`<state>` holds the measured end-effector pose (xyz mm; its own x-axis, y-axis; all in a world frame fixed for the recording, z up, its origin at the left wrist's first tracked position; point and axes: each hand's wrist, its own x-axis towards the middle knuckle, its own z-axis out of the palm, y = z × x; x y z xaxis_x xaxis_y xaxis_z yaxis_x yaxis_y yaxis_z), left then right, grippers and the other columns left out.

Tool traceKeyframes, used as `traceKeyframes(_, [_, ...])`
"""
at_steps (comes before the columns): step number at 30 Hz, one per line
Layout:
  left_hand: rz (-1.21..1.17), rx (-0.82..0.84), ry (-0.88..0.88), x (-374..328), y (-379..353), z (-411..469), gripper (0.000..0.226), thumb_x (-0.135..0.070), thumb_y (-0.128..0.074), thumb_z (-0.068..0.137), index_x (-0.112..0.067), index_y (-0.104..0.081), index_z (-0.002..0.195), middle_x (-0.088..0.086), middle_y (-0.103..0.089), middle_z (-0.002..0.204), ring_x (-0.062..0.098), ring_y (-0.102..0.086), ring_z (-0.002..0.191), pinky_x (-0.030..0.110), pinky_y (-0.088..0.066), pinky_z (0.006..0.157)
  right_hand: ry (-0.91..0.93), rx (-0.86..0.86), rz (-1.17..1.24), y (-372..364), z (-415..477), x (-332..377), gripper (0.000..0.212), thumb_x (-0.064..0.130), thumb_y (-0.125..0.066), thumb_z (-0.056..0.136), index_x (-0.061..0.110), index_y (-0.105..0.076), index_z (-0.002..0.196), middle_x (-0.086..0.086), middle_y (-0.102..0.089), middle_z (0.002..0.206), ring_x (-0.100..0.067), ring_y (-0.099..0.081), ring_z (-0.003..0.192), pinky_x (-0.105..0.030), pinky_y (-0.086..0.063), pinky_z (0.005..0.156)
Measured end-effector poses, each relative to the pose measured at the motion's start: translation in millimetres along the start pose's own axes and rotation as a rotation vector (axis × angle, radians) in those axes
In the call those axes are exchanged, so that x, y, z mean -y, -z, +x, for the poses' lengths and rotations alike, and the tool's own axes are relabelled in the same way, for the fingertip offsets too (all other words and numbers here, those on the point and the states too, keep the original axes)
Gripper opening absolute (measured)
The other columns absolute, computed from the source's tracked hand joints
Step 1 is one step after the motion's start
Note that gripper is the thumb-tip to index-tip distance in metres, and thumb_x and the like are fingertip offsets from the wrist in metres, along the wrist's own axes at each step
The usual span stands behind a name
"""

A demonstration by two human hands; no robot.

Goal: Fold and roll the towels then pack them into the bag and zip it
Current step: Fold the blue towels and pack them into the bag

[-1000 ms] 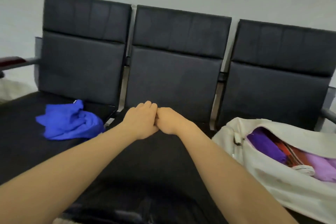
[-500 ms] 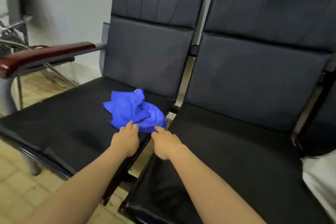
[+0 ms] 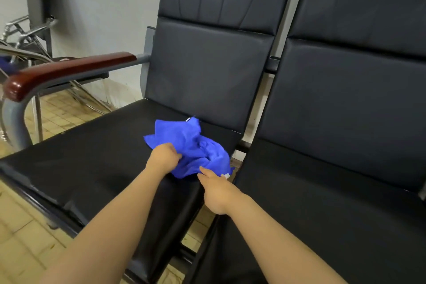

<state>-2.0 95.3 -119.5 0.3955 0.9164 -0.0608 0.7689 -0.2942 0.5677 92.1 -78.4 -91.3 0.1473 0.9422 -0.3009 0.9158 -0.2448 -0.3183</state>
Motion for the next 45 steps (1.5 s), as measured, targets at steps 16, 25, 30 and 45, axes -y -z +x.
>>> traceKeyframes(16, [-0.012,-0.351,0.043,-11,-7,-35,0.017,-0.021,-0.042,0.093,-0.012,-0.056,0.090,0.010,-0.061,0.104,0.033,-0.055,0.096,0.038,-0.036,0.082,0.110,0.053,0.098,-13,-21,15,0.063,0.001,-0.039,0.092,0.016,-0.026,0.152,0.004,-0.010,0.162,-0.019,-0.007,0.149,-0.038,-0.013,0.121])
traceKeyframes(25, [-0.707,-0.416,-0.317,-108,105,-53,0.020,-0.021,-0.037,0.100,-0.011,-0.047,0.087,-0.002,-0.046,0.078,0.013,-0.041,0.071,0.026,-0.033,0.063,0.025,-0.256,0.541,-2,-22,9,0.044,0.026,-0.050,0.098,0.021,-0.040,0.141,-0.002,-0.036,0.143,-0.020,-0.049,0.121,-0.035,-0.043,0.104])
traceKeyframes(30, [-1.011,-0.124,-0.403,-167,110,-94,0.034,-0.020,-0.041,0.098,-0.022,-0.033,0.065,-0.004,-0.035,0.066,0.010,-0.033,0.062,0.027,-0.029,0.058,0.076,-0.768,1.219,48,-51,1,0.061,0.031,-0.071,0.081,0.028,-0.040,0.134,0.005,-0.052,0.127,-0.011,-0.058,0.114,-0.032,-0.049,0.097])
traceKeyframes(45, [-1.001,0.424,-0.195,-216,-57,-254,0.035,-0.018,-0.071,0.084,-0.018,-0.049,0.110,0.004,-0.062,0.099,0.007,-0.058,0.080,0.016,-0.043,0.060,-0.335,-0.928,1.307,57,-241,-147,0.013,0.031,-0.065,0.090,0.019,-0.069,0.094,-0.010,-0.071,0.105,-0.026,-0.066,0.099,-0.043,-0.052,0.093])
